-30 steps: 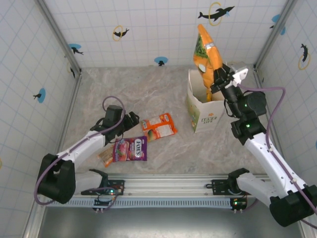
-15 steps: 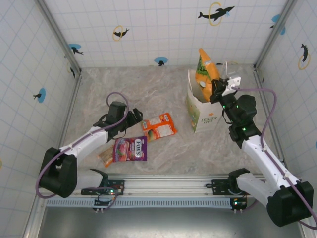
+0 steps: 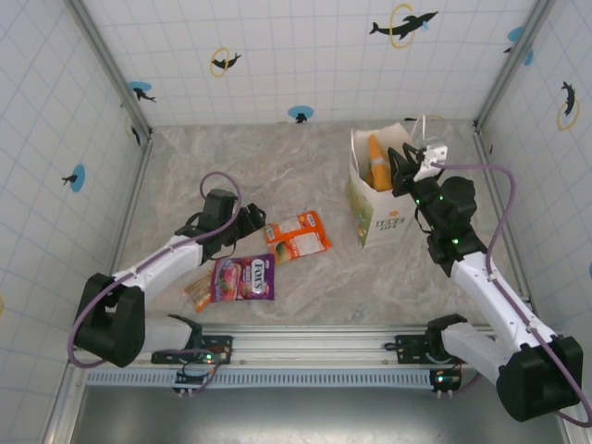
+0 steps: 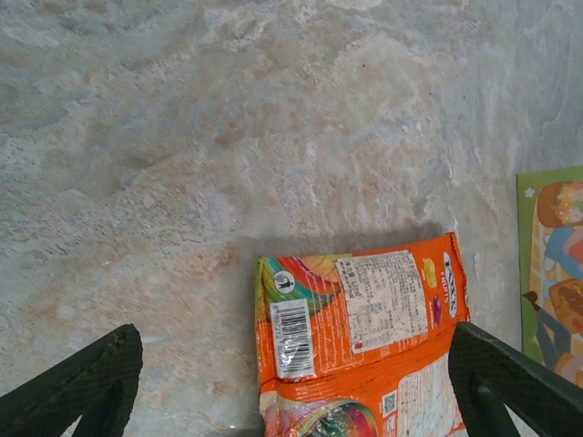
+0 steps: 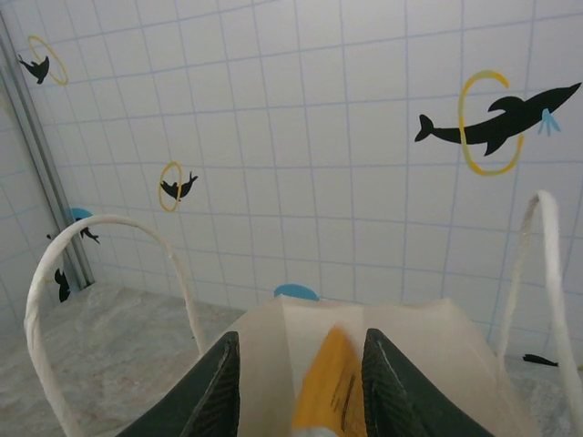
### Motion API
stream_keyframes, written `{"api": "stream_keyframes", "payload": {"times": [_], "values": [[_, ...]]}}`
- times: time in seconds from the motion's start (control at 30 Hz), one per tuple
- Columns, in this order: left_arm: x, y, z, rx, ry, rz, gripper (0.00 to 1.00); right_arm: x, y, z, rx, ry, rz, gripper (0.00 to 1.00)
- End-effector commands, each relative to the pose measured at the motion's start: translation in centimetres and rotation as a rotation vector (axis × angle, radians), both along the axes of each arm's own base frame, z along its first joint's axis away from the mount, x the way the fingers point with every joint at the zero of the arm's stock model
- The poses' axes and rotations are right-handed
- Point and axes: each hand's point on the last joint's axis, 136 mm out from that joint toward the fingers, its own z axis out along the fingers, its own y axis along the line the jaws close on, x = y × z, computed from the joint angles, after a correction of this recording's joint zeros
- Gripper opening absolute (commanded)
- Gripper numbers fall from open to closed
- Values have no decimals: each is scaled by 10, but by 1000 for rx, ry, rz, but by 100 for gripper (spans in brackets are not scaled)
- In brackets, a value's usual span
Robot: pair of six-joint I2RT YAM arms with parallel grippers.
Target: Place the snacks into the paper bag
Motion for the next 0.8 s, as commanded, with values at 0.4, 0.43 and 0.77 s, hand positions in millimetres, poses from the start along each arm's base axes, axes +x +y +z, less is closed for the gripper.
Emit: {"api": "stream_keyframes", "payload": {"times": [0.4,0.43,0.77], "values": [[-20,0,10,55,63,-86,92,-28,37,13,-34,30,188,42],[-24,2,10,63,81,-90,92,-34,44,13,-46,32,210,44],[-76,29,-8,103,248,-34,93,-108,134,-30,-133,262,475,50]]}}
